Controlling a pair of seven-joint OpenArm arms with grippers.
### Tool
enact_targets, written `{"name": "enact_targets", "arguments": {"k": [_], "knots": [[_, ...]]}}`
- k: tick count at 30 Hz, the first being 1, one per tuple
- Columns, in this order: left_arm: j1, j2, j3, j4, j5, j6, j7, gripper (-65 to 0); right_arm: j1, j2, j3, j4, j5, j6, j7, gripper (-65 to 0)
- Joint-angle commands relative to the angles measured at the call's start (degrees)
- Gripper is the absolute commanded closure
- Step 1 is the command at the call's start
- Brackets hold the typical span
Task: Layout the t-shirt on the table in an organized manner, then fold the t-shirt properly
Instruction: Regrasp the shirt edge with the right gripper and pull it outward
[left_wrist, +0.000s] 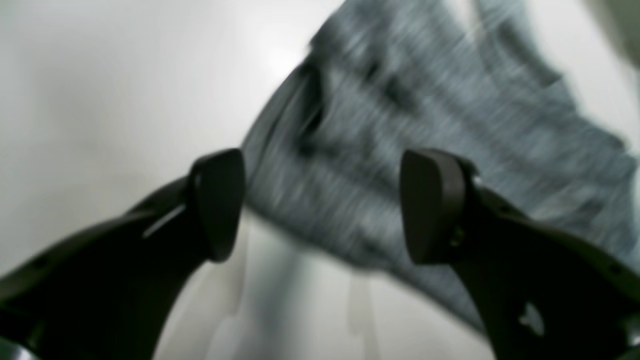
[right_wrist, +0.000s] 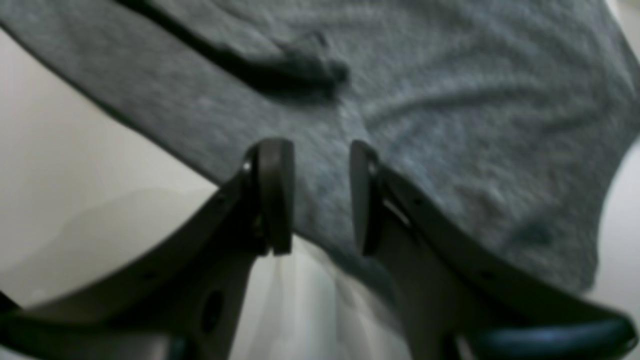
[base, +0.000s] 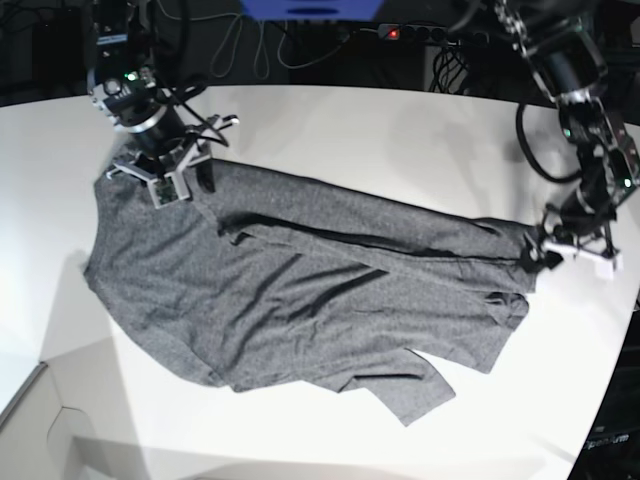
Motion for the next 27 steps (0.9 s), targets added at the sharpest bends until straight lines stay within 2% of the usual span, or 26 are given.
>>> {"name": "enact_targets", "arguments": {"k": [1, 6, 13, 17, 19, 23, 27], "knots": [[-0.87, -0.72, -0.08, 0.65, -0.71, -0.59, -0.98, -46.7, -0.35, 0.11, 0.62, 1.08, 0.75, 0.04, 1.68, -19.4], [-1.49, -0.64, 0.1, -6.82, -0.54, -0.59, -1.25, -46.7, -1.32, 0.03, 0.97, 1.0, 0.92, 0.04, 1.77, -19.4], [-4.13, -0.46, 0.36, -12.28, -0.54, -0.59, -6.87, -46.7, -1.41, 0.03, 0.97, 0.64, 0.66, 0.04, 1.42, -19.8], [-5.71, -0.55, 0.36, -14.91, -0.54, -0.59, -6.87, -45.7, -2.2, 0.03, 2.2, 0.64, 0.57, 0.04, 1.51, -21.1], [-5.8, -0.55, 0.36, -15.53, -0.54, -0.68, -6.87, -40.4, -3.34, -0.41, 4.13, 0.73, 0.92, -0.14, 1.77, -26.2], [-6.94, -0.37, 0.36, -15.53, -0.54, -0.68, -6.87, -23.1, -4.83, -2.52, 8.44, 0.64, 0.75, -0.05, 1.86, -37.5], [-7.91, -0.37, 0.36, -15.62, -0.54, -0.68, -6.96, -13.1, -6.15, -2.61, 10.64, 0.73, 0.92, 0.04, 1.95, -39.5]]}}
